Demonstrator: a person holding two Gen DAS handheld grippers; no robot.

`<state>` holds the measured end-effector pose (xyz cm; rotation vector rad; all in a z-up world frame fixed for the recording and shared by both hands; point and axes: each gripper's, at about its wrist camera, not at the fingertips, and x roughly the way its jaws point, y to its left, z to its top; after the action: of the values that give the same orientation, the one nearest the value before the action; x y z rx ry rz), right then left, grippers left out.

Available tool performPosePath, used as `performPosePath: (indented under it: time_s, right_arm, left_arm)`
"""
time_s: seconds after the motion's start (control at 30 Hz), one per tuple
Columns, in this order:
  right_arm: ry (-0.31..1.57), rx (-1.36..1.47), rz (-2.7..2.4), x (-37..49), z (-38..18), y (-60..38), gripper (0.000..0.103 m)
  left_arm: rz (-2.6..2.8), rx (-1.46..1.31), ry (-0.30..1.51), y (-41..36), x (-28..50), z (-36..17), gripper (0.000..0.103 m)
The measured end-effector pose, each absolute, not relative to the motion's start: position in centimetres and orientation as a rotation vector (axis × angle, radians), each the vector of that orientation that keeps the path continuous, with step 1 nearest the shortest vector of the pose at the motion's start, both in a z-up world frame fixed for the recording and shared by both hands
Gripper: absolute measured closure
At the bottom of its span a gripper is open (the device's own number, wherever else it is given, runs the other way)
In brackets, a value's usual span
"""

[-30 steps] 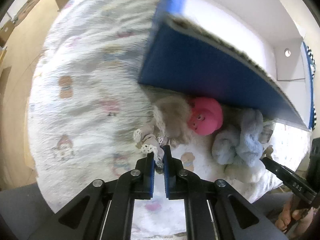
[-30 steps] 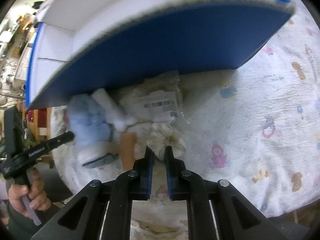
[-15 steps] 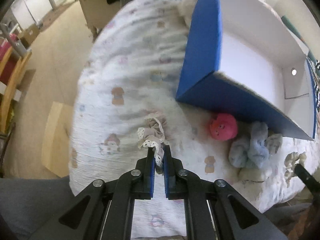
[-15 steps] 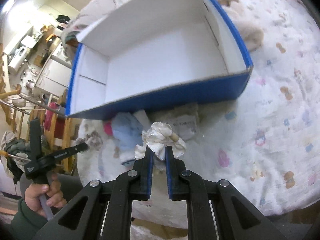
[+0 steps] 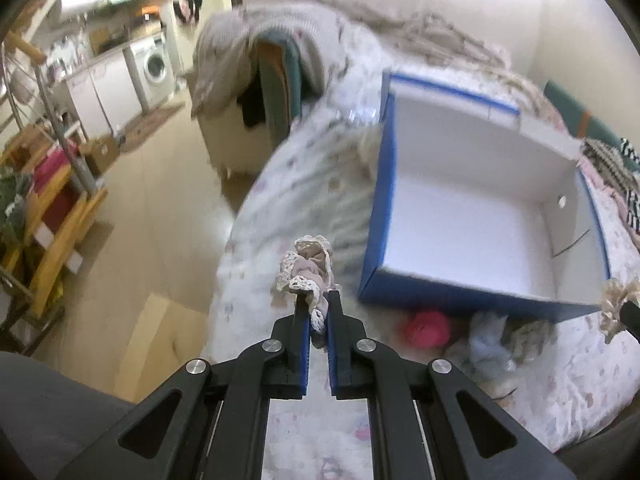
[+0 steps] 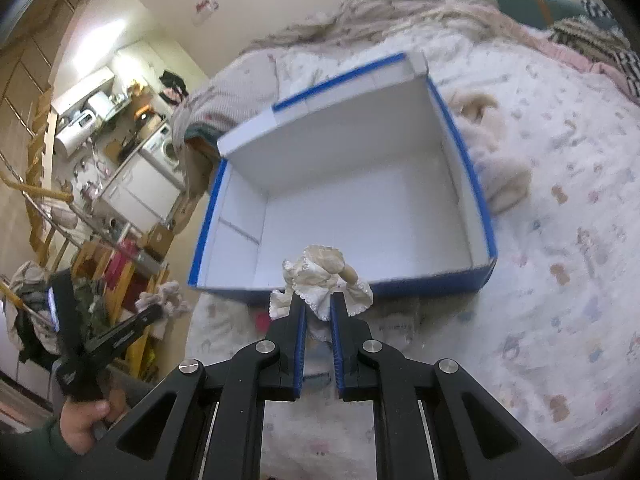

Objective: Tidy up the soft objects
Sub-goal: 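Carry both scrunchies over the box with both tools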

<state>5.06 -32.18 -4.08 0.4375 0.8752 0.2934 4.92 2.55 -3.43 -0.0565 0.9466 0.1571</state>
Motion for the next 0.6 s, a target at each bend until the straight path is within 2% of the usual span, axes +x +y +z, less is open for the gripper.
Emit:
performPosePath:
  time_s: [0.2,0.6]
  right_arm:
    - [0.808,0.419,0.267,5.2,-2.6,-31.8,0.09]
    - [0.758,0.402,0.268,6.4,-1.8,-31.3,0.09]
  left_arm:
    - [0.132,-0.025,0.816,1.0,3.9,-0.2,0.096]
    - [0.019,0.0,0.774,-2.6,6.0,3.1,0.096]
